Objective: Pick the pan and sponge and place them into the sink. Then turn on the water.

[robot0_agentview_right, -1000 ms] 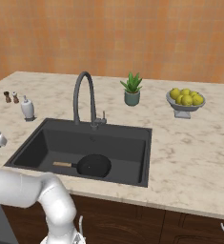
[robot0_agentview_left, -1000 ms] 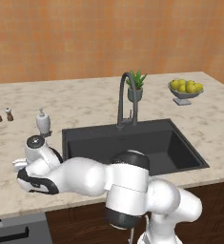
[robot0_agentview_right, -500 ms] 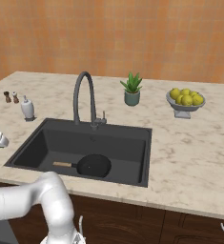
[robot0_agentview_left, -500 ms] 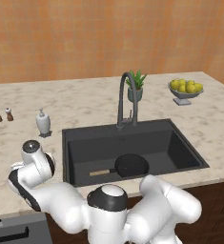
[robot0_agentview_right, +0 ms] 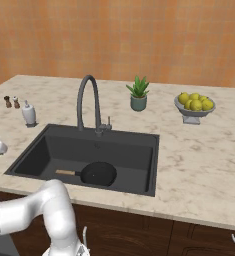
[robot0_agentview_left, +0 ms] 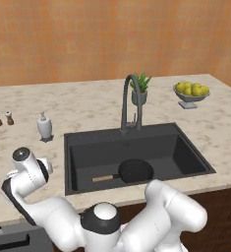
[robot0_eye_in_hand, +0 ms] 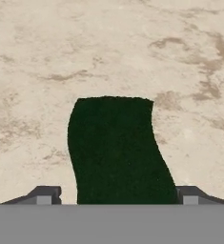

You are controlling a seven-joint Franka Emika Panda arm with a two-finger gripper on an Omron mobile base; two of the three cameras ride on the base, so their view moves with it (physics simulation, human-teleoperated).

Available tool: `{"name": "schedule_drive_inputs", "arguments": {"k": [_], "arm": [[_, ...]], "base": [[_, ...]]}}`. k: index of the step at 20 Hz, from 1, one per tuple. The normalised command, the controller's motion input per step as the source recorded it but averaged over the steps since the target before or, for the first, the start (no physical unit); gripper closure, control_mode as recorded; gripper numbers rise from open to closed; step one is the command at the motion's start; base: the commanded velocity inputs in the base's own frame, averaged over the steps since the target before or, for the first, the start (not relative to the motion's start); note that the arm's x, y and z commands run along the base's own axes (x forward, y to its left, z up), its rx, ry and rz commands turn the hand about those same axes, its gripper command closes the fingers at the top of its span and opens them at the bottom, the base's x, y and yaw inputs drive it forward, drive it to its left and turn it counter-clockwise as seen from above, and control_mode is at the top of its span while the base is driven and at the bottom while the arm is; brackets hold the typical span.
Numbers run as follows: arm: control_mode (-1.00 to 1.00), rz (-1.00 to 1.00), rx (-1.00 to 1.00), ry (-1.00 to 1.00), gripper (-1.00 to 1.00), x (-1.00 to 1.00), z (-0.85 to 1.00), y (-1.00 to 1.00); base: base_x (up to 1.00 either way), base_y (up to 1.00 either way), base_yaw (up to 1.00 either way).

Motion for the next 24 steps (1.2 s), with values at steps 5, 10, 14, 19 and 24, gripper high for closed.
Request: {"name": "schedule_drive_inputs", "arguments": {"k": [5,10,14,19,24], "arm": [[-1.00,0.00,-0.08,0.00,1.00,0.00,-0.78,-0.01],[-1.00,0.00,-0.03,0.00,1.00,-0.02,-0.91,-0.08],[-1.00,-0.05,0.05,-0.17,1.00,-0.45,-0.19,-0.36],[-1.00,-0.27,0.25,-0.26,1.00,-0.35,0.34,-0.53],[-1.00,-0.39,0.25,-0.12,1.00,-0.15,0.60,-0.70]], "base": [[0.00,0.00,0.00],[0.00,0.00,0.00],[0.00,0.00,0.00],[0.00,0.00,0.00],[0.00,0.00,0.00]]}}
